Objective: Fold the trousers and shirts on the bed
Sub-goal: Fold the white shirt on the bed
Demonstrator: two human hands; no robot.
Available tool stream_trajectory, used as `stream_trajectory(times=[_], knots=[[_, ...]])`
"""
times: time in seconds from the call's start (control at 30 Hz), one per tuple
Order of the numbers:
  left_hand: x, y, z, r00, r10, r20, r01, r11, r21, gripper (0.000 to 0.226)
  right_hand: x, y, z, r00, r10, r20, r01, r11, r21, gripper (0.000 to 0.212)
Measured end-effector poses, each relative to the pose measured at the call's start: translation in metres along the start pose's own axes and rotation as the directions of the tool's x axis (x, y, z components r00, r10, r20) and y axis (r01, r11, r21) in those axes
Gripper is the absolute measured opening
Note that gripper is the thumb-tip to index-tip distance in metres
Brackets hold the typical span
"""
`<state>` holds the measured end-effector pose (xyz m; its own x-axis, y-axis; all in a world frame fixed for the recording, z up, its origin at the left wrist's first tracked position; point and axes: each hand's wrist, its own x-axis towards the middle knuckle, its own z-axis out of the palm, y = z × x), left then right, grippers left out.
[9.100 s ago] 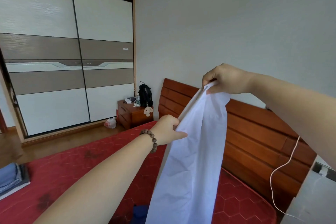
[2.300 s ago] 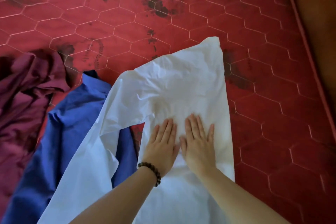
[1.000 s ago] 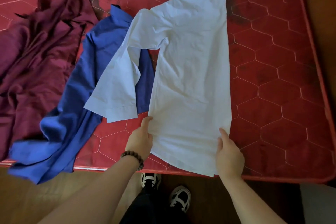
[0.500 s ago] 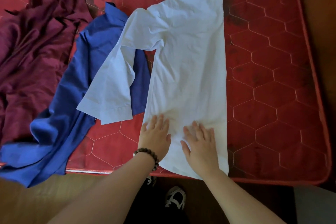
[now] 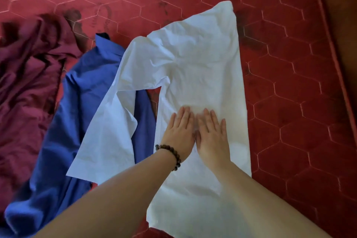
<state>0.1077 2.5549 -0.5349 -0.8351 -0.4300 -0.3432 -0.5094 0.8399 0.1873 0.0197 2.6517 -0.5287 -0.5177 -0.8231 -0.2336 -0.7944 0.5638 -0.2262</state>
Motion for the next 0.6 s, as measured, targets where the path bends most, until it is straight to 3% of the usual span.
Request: stream_trajectory(times=[0.2,0.4,0.6], knots=[[0.064,-0.029,-0.023,0.999,-0.028,-0.029,0.029,1.0,0.009,0.063,0.056,0.009,-0.004,0.998,0.006,-0.057,-0.011,0.997,-0.078,0.055],[0.13,-0.047,-0.048,0.994,-0.067,-0.087,0.071,0.997,0.04,0.06,0.135,0.028,-0.024,0.999,-0.032,-0.032,0.028,0.99,-0.137,0.057],[0.152,-0.078,-0.053,0.982,-0.17,-0.084,0.174,0.984,0.041,0.063,0.181,0.051,-0.029,1.0,0.024,-0.002,-0.024,0.99,-0.142,0.06]])
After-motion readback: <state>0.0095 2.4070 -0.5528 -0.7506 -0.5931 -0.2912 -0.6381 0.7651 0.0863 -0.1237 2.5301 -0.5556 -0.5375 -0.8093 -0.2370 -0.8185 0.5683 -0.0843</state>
